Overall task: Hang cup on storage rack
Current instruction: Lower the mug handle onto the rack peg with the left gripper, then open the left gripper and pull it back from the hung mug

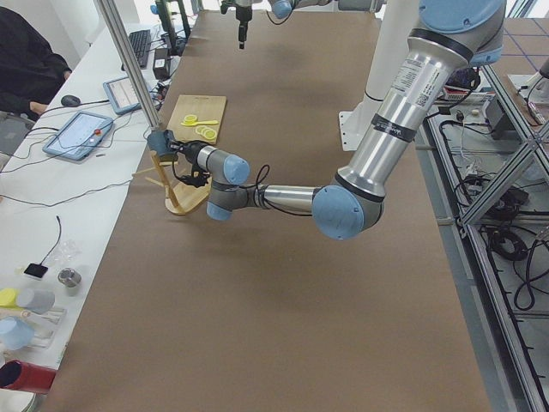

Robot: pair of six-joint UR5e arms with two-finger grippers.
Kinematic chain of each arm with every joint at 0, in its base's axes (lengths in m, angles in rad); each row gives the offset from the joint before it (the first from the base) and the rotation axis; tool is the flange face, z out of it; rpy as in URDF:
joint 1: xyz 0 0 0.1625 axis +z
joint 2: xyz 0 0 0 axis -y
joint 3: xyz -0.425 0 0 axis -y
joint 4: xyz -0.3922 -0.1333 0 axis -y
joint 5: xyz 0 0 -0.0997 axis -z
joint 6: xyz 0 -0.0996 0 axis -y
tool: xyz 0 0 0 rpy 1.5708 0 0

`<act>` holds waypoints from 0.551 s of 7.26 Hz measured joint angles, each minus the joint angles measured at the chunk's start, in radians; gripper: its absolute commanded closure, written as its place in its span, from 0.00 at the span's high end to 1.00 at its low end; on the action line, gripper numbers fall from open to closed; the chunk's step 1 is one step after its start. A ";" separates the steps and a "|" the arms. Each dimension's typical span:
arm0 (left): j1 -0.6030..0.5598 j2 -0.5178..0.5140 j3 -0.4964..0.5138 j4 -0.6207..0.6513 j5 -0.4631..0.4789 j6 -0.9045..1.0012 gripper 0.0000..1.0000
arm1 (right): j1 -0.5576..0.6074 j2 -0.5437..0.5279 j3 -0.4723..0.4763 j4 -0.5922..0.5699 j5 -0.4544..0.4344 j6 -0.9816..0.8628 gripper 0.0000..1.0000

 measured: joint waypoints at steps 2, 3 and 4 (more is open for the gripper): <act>0.000 0.000 0.006 0.003 0.011 0.005 0.98 | -0.001 0.003 0.000 -0.001 -0.001 0.000 1.00; -0.001 0.000 0.008 0.004 0.011 0.004 0.98 | -0.001 0.004 0.000 -0.001 -0.001 0.000 1.00; -0.005 0.000 0.006 0.004 0.007 0.000 0.98 | -0.001 0.005 0.000 -0.001 -0.001 0.000 1.00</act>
